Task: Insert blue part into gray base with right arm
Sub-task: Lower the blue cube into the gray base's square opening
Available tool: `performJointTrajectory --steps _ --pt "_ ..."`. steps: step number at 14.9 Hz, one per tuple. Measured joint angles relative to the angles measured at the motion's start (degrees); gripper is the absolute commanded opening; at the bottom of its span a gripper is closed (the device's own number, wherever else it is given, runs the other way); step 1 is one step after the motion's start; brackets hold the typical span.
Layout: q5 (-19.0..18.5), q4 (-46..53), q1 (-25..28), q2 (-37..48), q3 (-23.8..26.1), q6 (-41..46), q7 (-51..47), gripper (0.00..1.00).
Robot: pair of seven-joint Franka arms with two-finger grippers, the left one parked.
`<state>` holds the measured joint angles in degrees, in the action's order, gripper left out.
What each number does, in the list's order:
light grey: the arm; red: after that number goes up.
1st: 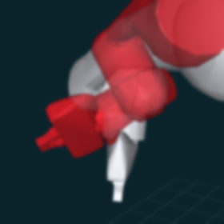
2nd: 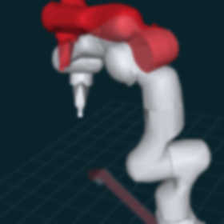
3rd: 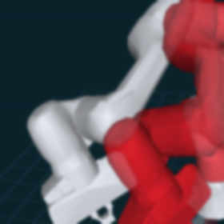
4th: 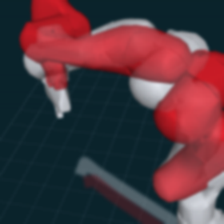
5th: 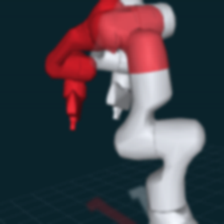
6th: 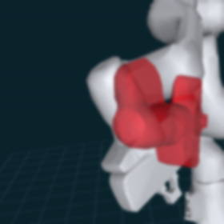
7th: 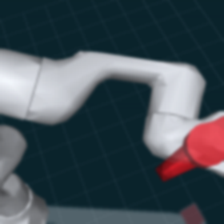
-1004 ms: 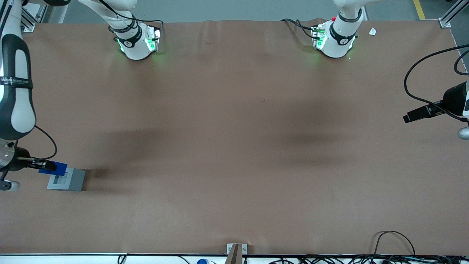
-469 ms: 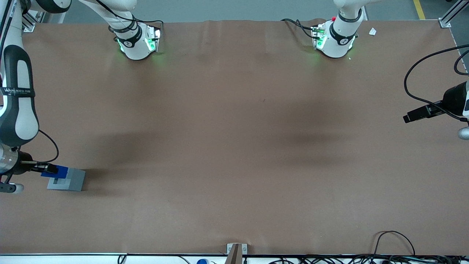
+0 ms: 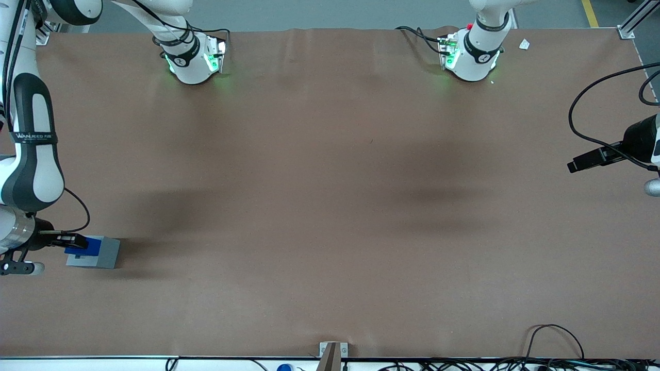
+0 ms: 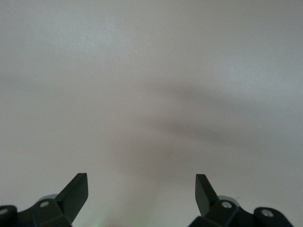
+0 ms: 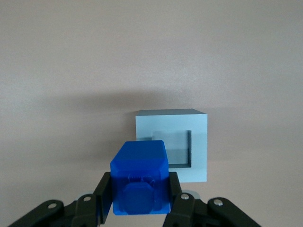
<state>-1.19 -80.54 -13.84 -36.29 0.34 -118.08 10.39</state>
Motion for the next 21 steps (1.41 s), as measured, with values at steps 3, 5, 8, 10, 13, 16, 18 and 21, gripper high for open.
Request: performJointTrajectory --steps 3,5,8,10,13,16,18,21 --pt "0.0 0.4 -0.3 -0.4 -0.2 0.0 0.6 0.01" --pt "0.0 0.4 -0.5 -0.7 -0.2 -0.7 0.8 0.01" --pt "0.0 0.5 -0.9 -1.4 -0.3 -1.8 1.0 0.01" --pt "0.0 0.5 -1.3 -1.8 -0.3 -2.1 1.0 0.01" --pt "0.0 0.5 -1.5 -1.8 -0.3 -2.1 1.1 0.01" --pt "0.0 0.6 -1.7 -1.8 -0.3 -2.1 1.1 0.01" --pt "0.1 0.6 -1.9 -2.0 -0.3 -2.1 1.1 0.01" --pt "0.3 0.7 -2.1 -2.5 -0.3 -2.1 1.1 0.01"
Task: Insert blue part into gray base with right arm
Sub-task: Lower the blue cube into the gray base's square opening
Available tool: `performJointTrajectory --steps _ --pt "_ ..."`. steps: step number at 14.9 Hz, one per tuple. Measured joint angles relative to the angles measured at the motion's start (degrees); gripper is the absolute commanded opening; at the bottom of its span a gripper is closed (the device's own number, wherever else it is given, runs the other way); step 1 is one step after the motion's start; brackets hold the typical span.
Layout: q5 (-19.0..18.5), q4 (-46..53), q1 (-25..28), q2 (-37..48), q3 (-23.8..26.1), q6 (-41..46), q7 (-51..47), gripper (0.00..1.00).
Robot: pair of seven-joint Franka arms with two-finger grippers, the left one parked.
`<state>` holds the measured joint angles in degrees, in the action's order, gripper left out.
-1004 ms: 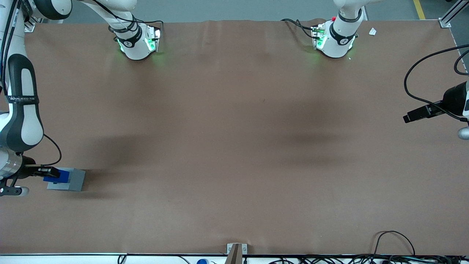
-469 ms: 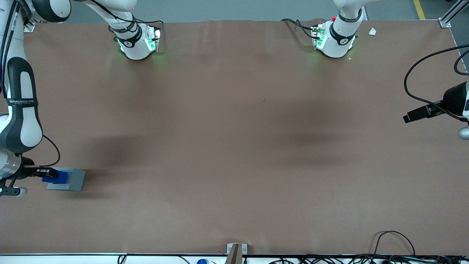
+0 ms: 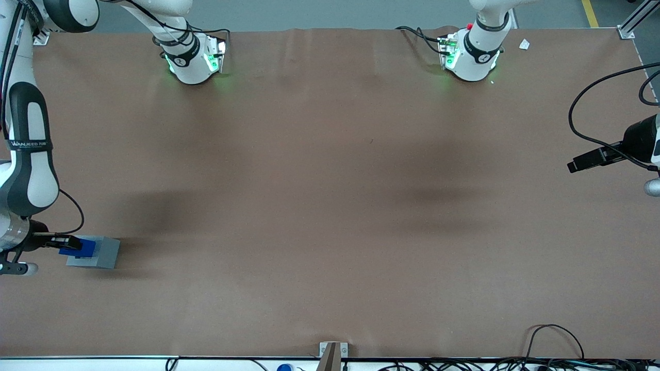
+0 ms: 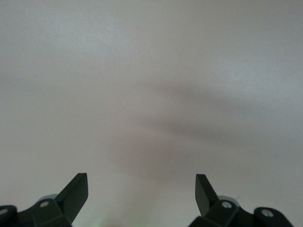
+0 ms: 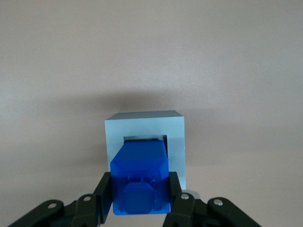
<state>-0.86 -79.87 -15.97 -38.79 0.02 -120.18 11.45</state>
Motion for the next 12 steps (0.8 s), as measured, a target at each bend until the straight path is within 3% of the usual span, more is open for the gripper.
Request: performJointTrajectory --steps 12 --pt "0.3 0.7 0.0 -1.7 0.0 -2.0 0.0 0.02"
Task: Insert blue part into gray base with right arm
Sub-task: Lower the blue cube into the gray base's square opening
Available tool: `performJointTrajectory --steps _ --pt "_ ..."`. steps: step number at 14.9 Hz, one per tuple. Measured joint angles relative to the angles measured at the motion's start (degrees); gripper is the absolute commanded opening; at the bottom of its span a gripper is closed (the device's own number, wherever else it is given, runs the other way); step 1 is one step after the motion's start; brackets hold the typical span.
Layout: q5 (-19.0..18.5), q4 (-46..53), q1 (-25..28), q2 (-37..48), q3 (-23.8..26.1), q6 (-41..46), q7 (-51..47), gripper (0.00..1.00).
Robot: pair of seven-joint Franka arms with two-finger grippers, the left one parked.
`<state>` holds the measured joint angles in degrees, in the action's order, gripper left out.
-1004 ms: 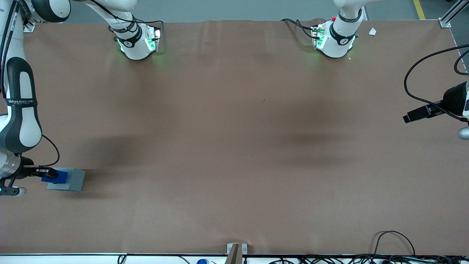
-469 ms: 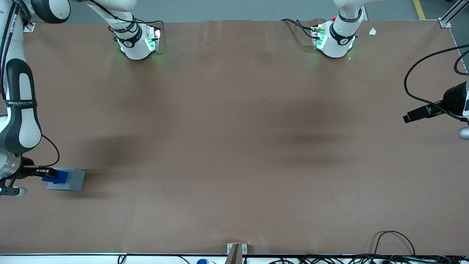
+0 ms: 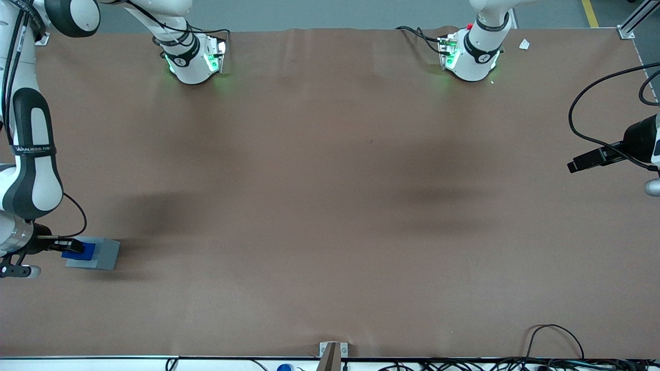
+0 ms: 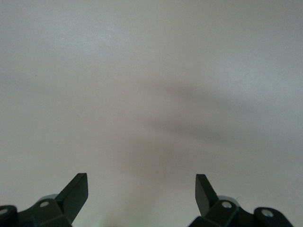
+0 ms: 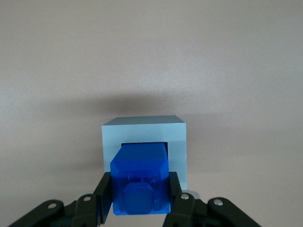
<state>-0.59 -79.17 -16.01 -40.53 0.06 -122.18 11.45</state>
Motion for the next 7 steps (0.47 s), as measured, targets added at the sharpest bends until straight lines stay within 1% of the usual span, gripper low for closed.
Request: performJointTrajectory --steps 1,2,3,7 --pt "0.0 0.1 0.0 0.0 0.0 0.0 0.0 0.08" --pt "0.0 0.1 0.0 -0.1 0.0 0.0 0.0 0.19" --pt "0.0 0.1 0.0 -0.1 0.0 0.0 0.0 0.22" --pt "0.0 0.1 0.0 -0.1 0.0 0.0 0.0 0.27"
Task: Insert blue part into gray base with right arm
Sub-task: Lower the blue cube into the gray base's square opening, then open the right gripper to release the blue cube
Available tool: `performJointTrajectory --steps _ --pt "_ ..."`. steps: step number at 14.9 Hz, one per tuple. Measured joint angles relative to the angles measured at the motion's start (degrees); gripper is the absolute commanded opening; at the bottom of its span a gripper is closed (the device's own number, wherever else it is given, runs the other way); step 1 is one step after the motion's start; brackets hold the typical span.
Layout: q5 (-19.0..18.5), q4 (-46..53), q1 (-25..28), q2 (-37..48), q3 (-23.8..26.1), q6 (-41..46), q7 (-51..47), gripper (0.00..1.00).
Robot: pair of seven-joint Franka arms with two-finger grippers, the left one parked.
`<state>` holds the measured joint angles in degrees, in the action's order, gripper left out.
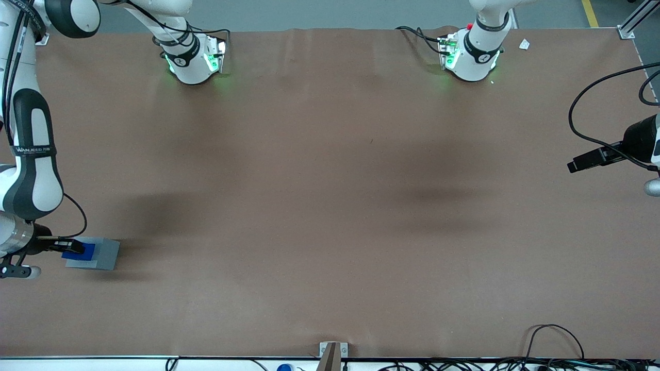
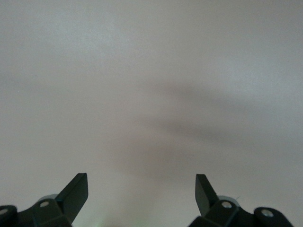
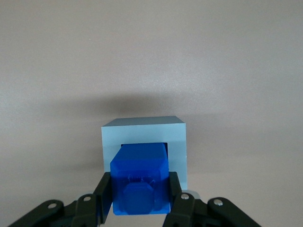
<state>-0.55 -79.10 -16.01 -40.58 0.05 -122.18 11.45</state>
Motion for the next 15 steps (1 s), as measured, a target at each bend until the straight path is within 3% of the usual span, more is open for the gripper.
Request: performJointTrajectory --steps 4,6,7,11,15 --pt "0.0 0.0 0.0 0.0 0.0 0.0 0.0 0.31" --pt "0.2 0.0 0.0 0.0 0.0 0.0 0.0 0.46" --pt "0.3 0.0 0.0 0.0 -0.1 0.0 0.0 0.68" --pt "0.5 0.0 0.0 -0.7 -0.1 -0.4 0.0 0.88" --pt "0.7 0.0 0.0 -1.0 -0.1 -1.3 0.0 0.98"
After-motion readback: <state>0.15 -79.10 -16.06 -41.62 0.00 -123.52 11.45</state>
